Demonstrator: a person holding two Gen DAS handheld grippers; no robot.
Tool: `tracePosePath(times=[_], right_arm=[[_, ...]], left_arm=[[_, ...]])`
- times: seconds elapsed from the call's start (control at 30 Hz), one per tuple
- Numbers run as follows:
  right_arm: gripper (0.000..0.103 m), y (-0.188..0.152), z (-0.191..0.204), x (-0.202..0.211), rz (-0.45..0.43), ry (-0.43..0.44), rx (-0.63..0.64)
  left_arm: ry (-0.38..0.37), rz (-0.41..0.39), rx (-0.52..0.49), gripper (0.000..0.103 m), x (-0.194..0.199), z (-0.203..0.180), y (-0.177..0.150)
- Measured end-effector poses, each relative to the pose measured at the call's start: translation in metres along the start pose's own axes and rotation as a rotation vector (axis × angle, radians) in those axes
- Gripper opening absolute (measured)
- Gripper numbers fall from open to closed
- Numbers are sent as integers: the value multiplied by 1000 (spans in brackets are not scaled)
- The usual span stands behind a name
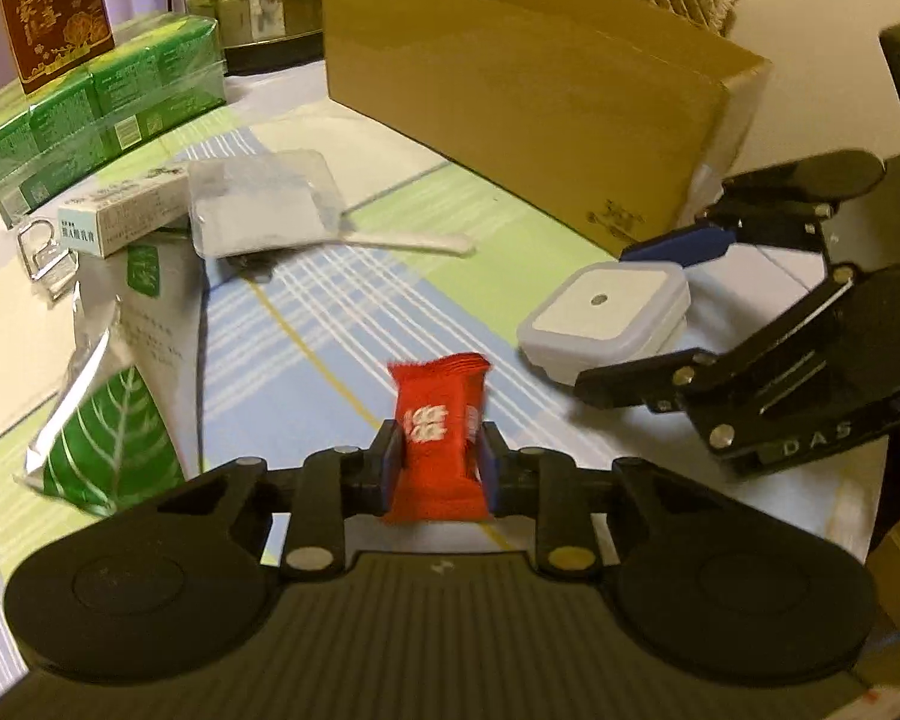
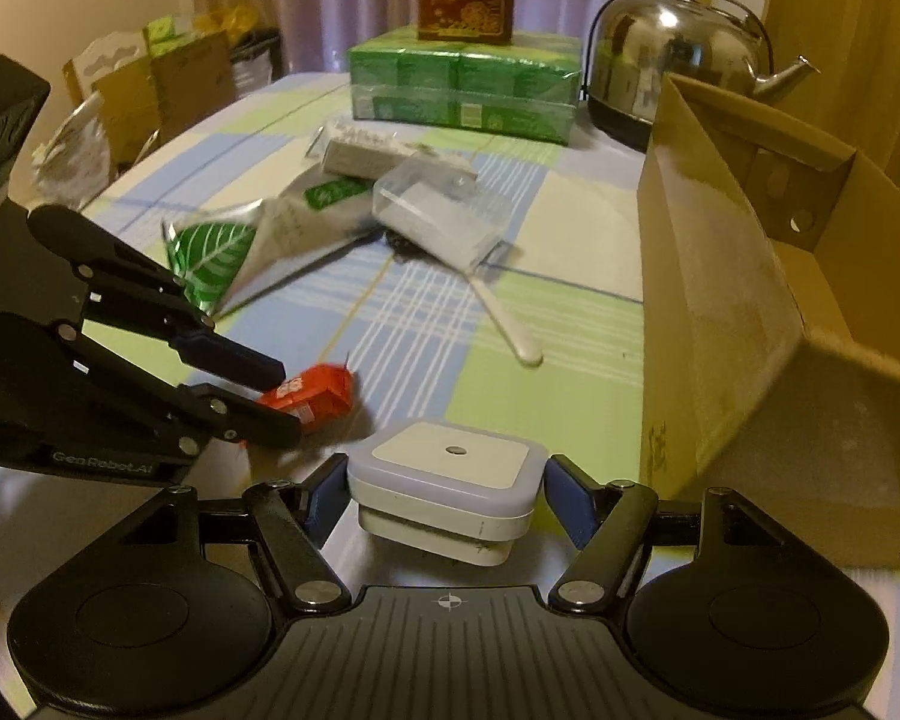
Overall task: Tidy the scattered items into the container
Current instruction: 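Grasp the red candy packet with the left tool while the right tool holds the night-light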
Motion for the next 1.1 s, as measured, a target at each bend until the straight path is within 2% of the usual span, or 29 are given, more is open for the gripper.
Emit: tracePosePath(times=[0.17, 0.23, 0.47, 0.53, 0.57, 0.9, 0.97, 1.07, 1.1], right_arm=[[67, -5, -2, 2, -19, -19, -17], [67, -5, -2, 3, -22, -15, -37], [70, -3, -5, 1, -23, -13, -87], [74, -3, -7, 0, -17, -16, -110], [76, -4, -7, 0, -14, -19, -118], [77, -1, -3, -10, 26, -39, -182], [77, 0, -4, -13, 31, -54, -184], [64, -1, -5, -14, 34, -74, -169], [64, -1, -5, -14, 34, -77, -165]], left_arm=[[35, -7, -5, 34, -6, 6, -3], [23, -8, 7, 36, -9, 11, -2], [-53, -18, 43, 36, -16, 14, 7], [-47, -12, 32, 33, -18, 12, 8], [-39, -10, 30, 24, -18, 12, 9], [-9, -6, 49, 22, -11, 15, 4], [-9, -6, 47, 22, -11, 14, 4], [-12, -4, 46, 24, -12, 14, 3], [-11, -3, 49, 26, -12, 14, 3]])
Point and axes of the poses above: each gripper's, at about its wrist camera, not at the fingertips, and x roughly against the way its jaws point, z to its left, y to its top, the point moved 9 cm from there along -x, roughly the way its jaws point, and after that the axes turned 15 degrees about -y, right-handed, at the moved point
